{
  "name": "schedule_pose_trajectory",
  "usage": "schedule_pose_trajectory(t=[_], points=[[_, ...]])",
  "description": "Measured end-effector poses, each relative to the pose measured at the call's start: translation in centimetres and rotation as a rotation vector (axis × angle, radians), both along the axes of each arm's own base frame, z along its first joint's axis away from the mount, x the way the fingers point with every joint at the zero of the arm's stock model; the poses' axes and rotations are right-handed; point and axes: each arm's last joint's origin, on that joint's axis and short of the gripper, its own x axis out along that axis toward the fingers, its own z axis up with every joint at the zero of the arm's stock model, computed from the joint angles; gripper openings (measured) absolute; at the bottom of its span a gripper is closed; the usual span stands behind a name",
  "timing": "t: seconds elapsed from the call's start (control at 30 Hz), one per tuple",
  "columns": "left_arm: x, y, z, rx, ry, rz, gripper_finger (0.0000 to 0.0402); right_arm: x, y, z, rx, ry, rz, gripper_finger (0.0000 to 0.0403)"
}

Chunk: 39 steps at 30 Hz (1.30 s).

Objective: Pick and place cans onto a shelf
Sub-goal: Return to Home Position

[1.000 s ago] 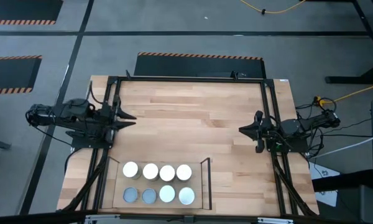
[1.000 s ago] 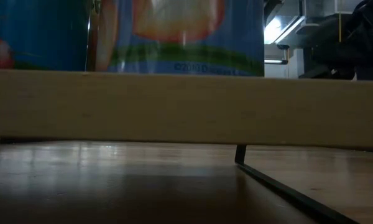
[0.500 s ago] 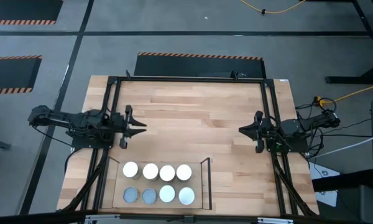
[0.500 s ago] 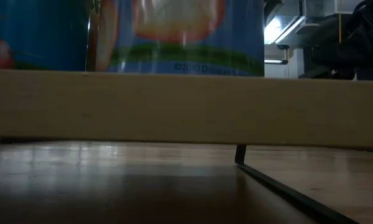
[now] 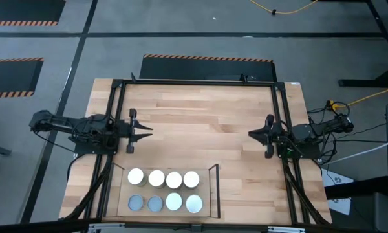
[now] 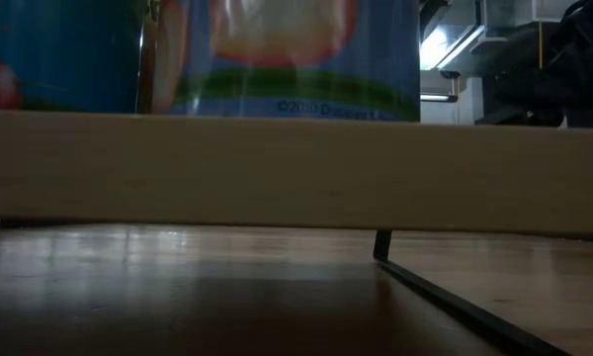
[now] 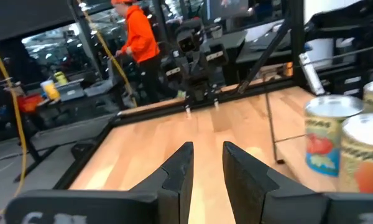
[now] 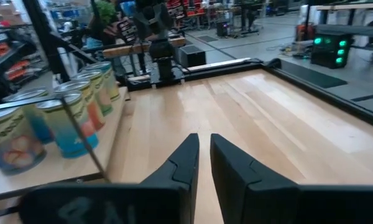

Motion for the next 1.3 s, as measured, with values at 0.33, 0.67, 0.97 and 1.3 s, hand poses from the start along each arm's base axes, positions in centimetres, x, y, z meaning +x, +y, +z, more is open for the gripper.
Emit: schedule_pose_trajectory(t=[0.33, 0.67, 0.97, 1.3], points=[[0.3, 0.8, -3.2, -0.010, -0.016, 0.083, 0.0079, 0.0, -0.1, 0.0, 0.010, -0.004, -0.030, 0.0046], [0.3, 1.6, -3.8, -0.027, -0.034, 0.142, 0.0079, 0.0, -0.2, 0.0, 0.003, -0.004, -0.079, 0.0046], [-0.3, 1.6, -2.6, -0.075, -0.169, 0.098, 0.0079, 0.0, -0.1, 0.0, -0.024, 0.002, -0.029, 0.0046], [-1.9, 1.8, -2.5, -0.042, -0.199, 0.173, 0.0079, 0.0, -0.1, 0.0, -0.022, 0.003, -0.019, 0.0046]])
